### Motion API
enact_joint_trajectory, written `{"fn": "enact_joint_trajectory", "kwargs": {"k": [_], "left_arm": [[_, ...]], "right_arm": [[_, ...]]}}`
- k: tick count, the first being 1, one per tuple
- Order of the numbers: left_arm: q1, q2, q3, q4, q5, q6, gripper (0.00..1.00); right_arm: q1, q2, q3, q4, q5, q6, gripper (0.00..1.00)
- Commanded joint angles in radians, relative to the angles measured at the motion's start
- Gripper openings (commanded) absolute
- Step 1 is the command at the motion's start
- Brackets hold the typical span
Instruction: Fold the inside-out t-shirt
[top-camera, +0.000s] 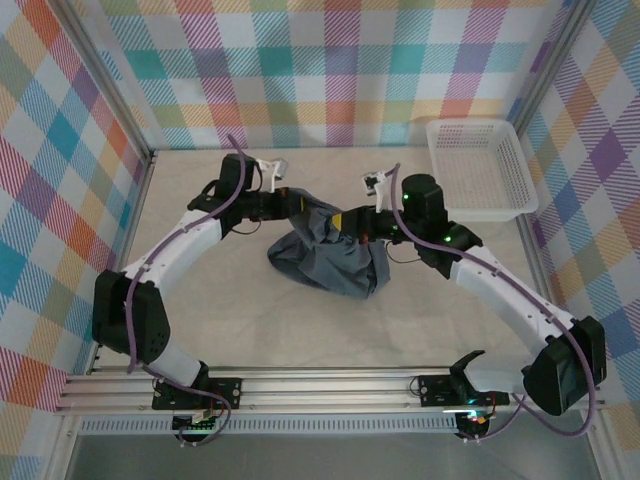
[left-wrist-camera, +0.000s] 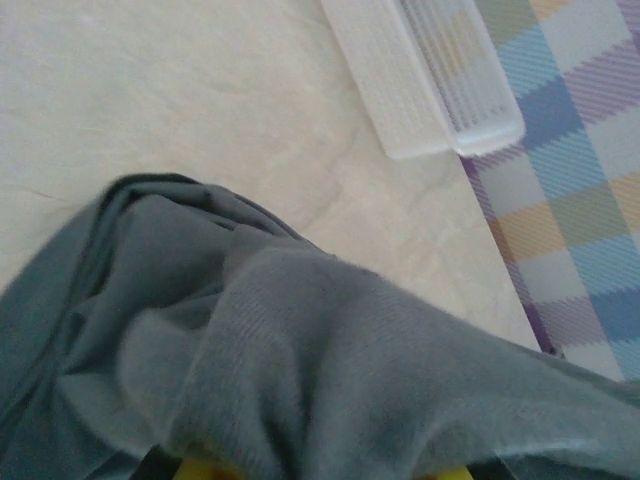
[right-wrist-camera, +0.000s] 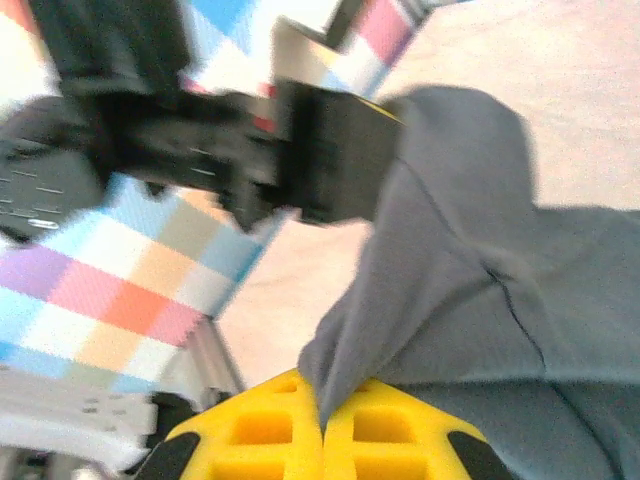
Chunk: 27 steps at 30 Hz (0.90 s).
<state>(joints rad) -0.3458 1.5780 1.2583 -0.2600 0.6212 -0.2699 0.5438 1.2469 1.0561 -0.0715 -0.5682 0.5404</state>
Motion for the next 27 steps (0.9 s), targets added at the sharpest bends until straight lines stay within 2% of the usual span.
{"fn": "enact_joint_trajectory", "kwargs": {"k": [1,3,5,8,10,14,17,20,23,24,25,26,27], "left_arm": [[0.025,0.02,-0.037,0.123,0.033,0.012,0.26],[0.027,-0.028,-0.056,0.138,0.016,0.02,0.47],[0.027,-0.104,-0.082,0.103,-0.035,0.057,0.55],[0.02,-0.242,-0.155,0.083,-0.061,0.081,0.58],[-0.015,-0.314,-0.208,0.08,-0.073,0.067,0.57],[-0.133,-0.379,-0.275,0.143,-0.072,0.01,0.46],[-0.165,-0.328,-0.281,0.227,-0.091,-0.095,0.44],[-0.166,-0.241,-0.27,0.322,-0.053,-0.172,0.47],[-0.169,-0.176,-0.239,0.352,0.006,-0.187,0.49],[-0.171,-0.169,-0.232,0.36,0.02,-0.19,0.47],[-0.174,-0.171,-0.233,0.372,0.03,-0.196,0.43],[-0.176,-0.181,-0.238,0.391,0.037,-0.209,0.34],[-0.176,-0.194,-0.242,0.407,0.046,-0.229,0.12]], "right_arm": [[-0.028,-0.01,0.007,0.128,-0.235,0.139,0.0],[-0.051,0.005,-0.002,0.132,-0.222,0.16,0.0],[-0.078,0.025,-0.002,0.115,-0.207,0.171,0.0],[-0.103,0.056,0.002,0.111,-0.217,0.185,0.0],[-0.104,0.071,0.015,0.093,-0.217,0.175,0.0],[-0.107,0.098,0.043,0.068,-0.225,0.167,0.0],[-0.107,0.105,0.048,0.075,-0.236,0.177,0.0],[-0.107,0.105,0.05,0.074,-0.238,0.185,0.0],[-0.107,0.102,0.05,0.079,-0.232,0.193,0.0],[-0.107,0.1,0.05,0.076,-0.222,0.194,0.0],[-0.108,0.1,0.051,0.07,-0.209,0.19,0.0],[-0.108,0.104,0.054,0.057,-0.193,0.182,0.0],[-0.111,0.111,0.058,0.034,-0.178,0.174,0.0]]}}
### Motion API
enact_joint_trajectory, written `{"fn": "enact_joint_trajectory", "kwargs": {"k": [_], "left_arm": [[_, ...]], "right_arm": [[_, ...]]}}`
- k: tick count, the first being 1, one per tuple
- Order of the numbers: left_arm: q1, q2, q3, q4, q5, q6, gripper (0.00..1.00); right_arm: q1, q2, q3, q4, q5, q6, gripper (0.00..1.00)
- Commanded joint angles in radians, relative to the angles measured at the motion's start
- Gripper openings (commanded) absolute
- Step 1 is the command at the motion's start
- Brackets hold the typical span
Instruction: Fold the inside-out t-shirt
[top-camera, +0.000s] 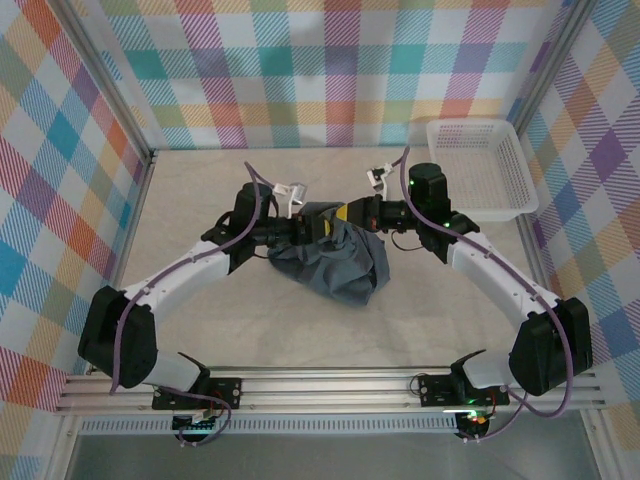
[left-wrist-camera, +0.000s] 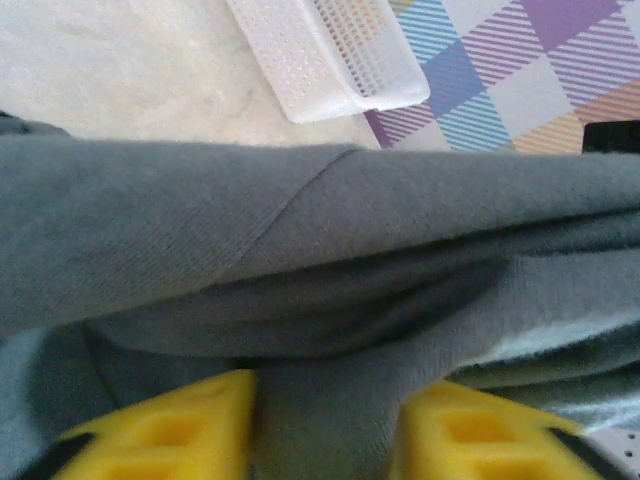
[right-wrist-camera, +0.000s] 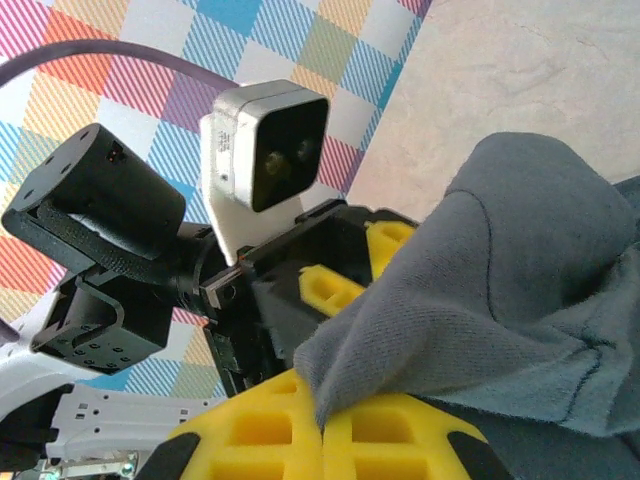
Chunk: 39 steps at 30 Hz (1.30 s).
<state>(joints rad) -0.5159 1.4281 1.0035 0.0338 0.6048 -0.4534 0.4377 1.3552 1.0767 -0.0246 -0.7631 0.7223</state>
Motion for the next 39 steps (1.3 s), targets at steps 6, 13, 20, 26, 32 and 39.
{"fn": "enact_joint_trajectory", "kwargs": {"k": [6,13,20,26,32,39], "left_arm": [[-0.004,-0.135,0.122,-0.029,0.079,-0.241,0.0],[0.001,-0.096,0.288,-0.303,0.084,-0.339,0.0],[0.001,-0.07,0.313,-0.328,0.076,-0.341,0.0],[0.001,-0.069,0.326,-0.345,0.079,-0.33,0.0],[0.001,-0.077,0.341,-0.366,0.055,-0.328,0.0],[0.008,-0.073,0.336,-0.385,0.027,-0.335,0.0]], "right_arm": [[-0.093,0.112,0.032,-0.175,0.066,-0.244,0.01],[-0.162,0.126,0.077,-0.291,0.06,-0.352,0.2],[0.054,-0.23,-0.217,-0.028,0.496,-0.425,0.28],[0.158,-0.162,-0.241,0.209,0.699,-0.616,0.47],[0.184,0.024,-0.129,0.229,0.616,-0.731,0.53],[0.184,0.071,-0.069,0.182,0.584,-0.739,0.13]]}}
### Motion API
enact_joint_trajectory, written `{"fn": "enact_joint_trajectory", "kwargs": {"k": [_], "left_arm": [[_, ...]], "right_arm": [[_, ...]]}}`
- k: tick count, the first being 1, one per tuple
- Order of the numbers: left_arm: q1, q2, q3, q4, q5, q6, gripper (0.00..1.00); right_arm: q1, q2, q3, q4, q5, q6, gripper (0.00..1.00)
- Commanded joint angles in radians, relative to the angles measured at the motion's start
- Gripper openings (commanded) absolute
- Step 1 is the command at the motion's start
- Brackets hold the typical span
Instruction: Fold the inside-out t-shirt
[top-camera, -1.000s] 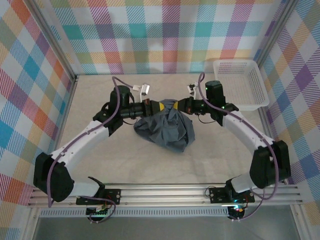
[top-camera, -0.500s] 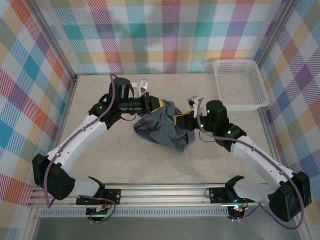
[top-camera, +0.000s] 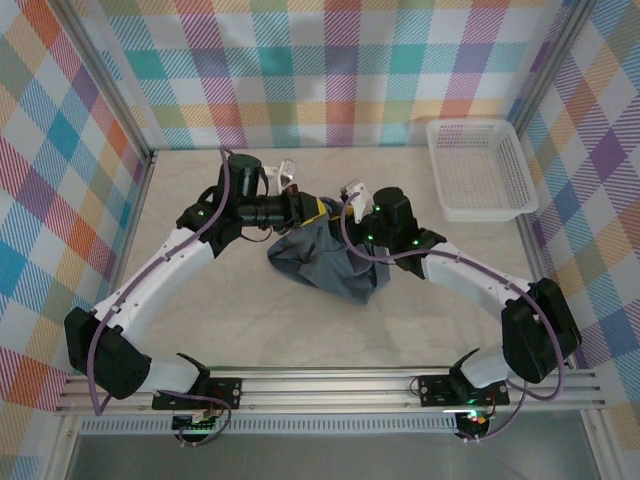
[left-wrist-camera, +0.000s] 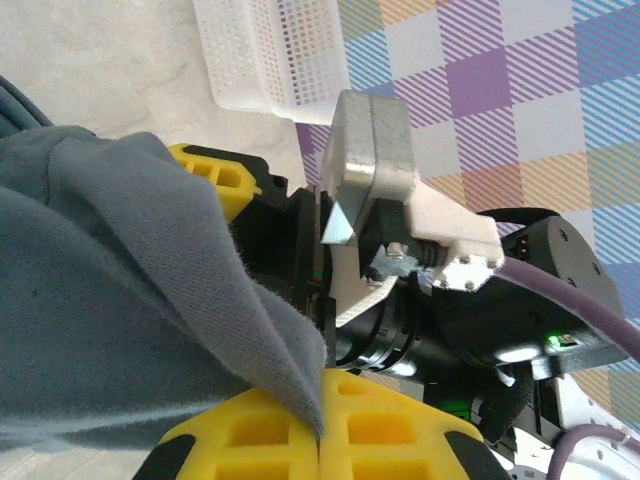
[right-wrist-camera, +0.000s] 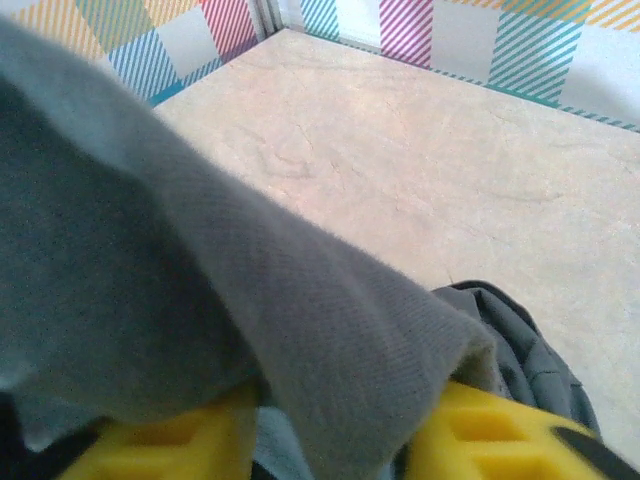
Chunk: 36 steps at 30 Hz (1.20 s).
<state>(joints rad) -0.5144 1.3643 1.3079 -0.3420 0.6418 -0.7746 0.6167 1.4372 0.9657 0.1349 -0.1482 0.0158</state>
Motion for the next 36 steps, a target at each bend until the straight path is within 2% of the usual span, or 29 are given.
{"fn": "enact_joint_trajectory", "kwargs": {"k": [1,3,5,7,9,11,13,16,18,19,21,23,27,33,36], "left_arm": [[0.016,-0.014,0.034,-0.014,-0.015,-0.001,0.0],[0.066,-0.015,0.04,-0.054,-0.041,0.065,0.0],[0.144,0.0,0.011,-0.055,-0.066,0.108,0.0],[0.215,0.063,-0.019,0.045,0.013,0.068,0.0],[0.238,0.155,0.036,0.137,0.137,0.044,0.0],[0.229,0.198,0.091,0.129,0.161,0.065,0.0],[0.237,0.194,0.099,0.111,0.136,0.101,0.07],[0.273,0.16,0.108,-0.065,0.06,0.249,0.44],[0.28,0.109,0.084,-0.155,-0.018,0.375,0.56],[0.277,0.078,0.061,-0.176,-0.047,0.426,0.59],[0.262,-0.01,-0.028,-0.163,-0.098,0.52,0.62],[0.225,-0.093,-0.121,-0.097,-0.097,0.622,0.62],[0.105,-0.205,-0.262,0.035,-0.137,0.929,0.63],[0.028,-0.121,-0.212,0.125,-0.252,1.217,0.67],[0.001,-0.075,-0.188,0.218,-0.273,1.266,0.68]], "right_arm": [[0.004,-0.024,0.048,0.005,-0.058,-0.018,0.02],[0.002,-0.079,0.062,-0.047,-0.187,0.026,0.0],[-0.024,-0.127,0.075,-0.061,-0.427,0.122,0.0],[-0.053,-0.145,0.093,-0.023,-0.636,0.293,0.0],[-0.079,-0.143,0.096,0.073,-0.768,0.464,0.0],[-0.103,-0.138,0.091,0.154,-0.799,0.587,0.0],[-0.125,-0.132,0.097,0.191,-0.801,0.658,0.0],[-0.165,-0.119,0.11,0.169,-0.779,0.702,0.0],[-0.189,-0.111,0.101,0.189,-0.78,0.731,0.0],[-0.196,-0.109,0.097,0.193,-0.784,0.734,0.0],[-0.212,-0.105,0.096,0.176,-0.784,0.731,0.0],[-0.22,-0.098,0.102,0.153,-0.812,0.716,0.0],[-0.221,-0.09,0.143,0.081,-0.896,0.67,0.0],[-0.213,-0.094,0.189,-0.015,-0.98,0.624,0.0],[-0.204,-0.096,0.192,-0.03,-0.988,0.614,0.0]]}}
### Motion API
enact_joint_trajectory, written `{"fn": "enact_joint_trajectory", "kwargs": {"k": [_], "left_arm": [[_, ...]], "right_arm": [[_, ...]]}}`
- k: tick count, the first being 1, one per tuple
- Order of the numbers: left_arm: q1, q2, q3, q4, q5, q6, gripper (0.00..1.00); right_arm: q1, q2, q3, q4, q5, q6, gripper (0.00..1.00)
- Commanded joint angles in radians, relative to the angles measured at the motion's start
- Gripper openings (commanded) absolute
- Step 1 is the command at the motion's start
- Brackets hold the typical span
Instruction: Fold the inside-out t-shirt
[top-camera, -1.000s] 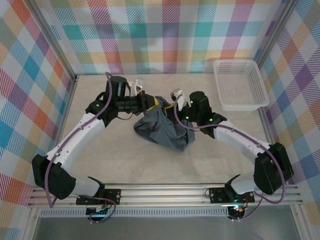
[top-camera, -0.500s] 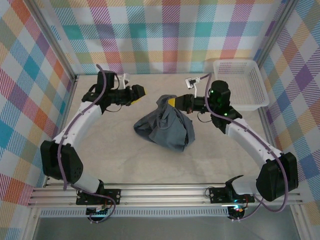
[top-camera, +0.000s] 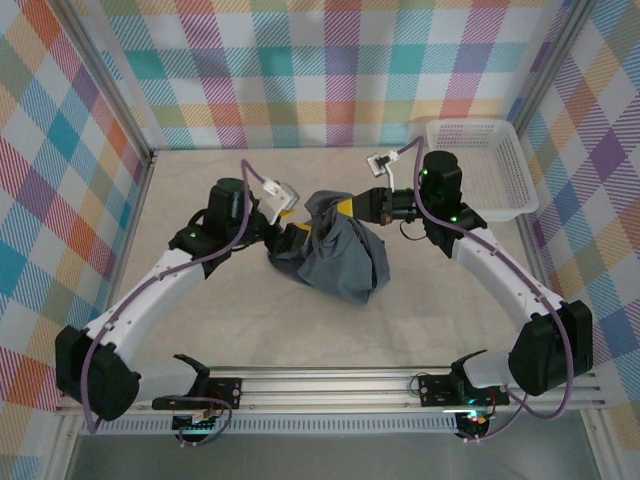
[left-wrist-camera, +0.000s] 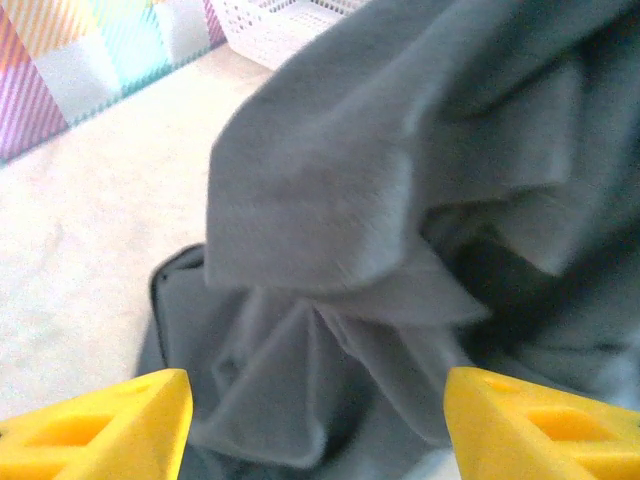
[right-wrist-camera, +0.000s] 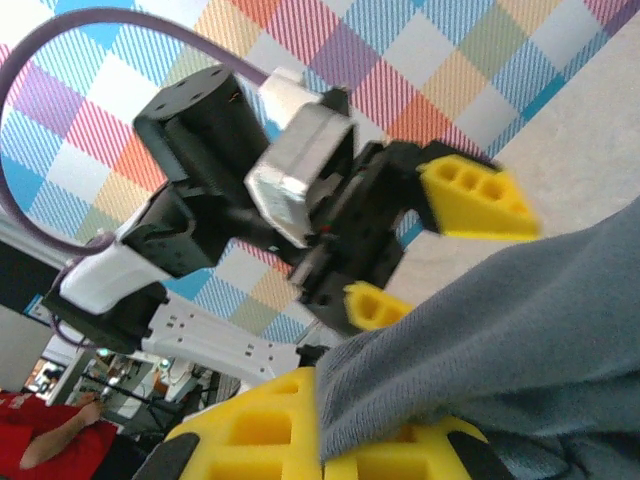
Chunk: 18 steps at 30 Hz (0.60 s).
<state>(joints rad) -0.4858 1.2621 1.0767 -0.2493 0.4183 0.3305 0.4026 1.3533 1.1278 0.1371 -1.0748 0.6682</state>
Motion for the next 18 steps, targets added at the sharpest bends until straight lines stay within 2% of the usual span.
{"fn": "enact_joint_trajectory", "kwargs": {"k": [1,7,10,12,13,15,17,18], "left_arm": [[-0.029,0.038,0.049,0.161,-0.039,0.148,0.68],[-0.047,0.069,0.061,0.278,-0.069,0.099,0.7],[-0.048,0.062,0.057,0.301,-0.11,0.094,0.61],[-0.048,0.045,0.053,0.329,-0.096,0.072,0.5],[-0.048,0.038,0.057,0.329,-0.076,0.064,0.38],[-0.048,0.036,0.088,0.29,-0.017,0.056,0.02],[-0.048,0.03,0.106,0.266,0.022,0.032,0.0],[-0.048,0.021,0.114,0.257,0.032,0.009,0.0]], "right_arm": [[0.013,-0.013,0.032,-0.034,-0.063,-0.038,0.0],[0.025,-0.011,0.035,-0.05,-0.068,-0.038,0.0],[0.028,-0.008,0.038,-0.045,-0.072,-0.036,0.0],[0.029,-0.001,0.039,-0.053,-0.07,-0.036,0.0],[0.028,0.004,0.042,-0.065,-0.068,-0.039,0.0],[0.028,0.015,0.047,-0.068,-0.074,-0.029,0.0],[0.027,0.017,0.054,-0.097,-0.044,-0.044,0.0],[0.022,0.014,0.066,-0.164,0.015,-0.085,0.0]]}}
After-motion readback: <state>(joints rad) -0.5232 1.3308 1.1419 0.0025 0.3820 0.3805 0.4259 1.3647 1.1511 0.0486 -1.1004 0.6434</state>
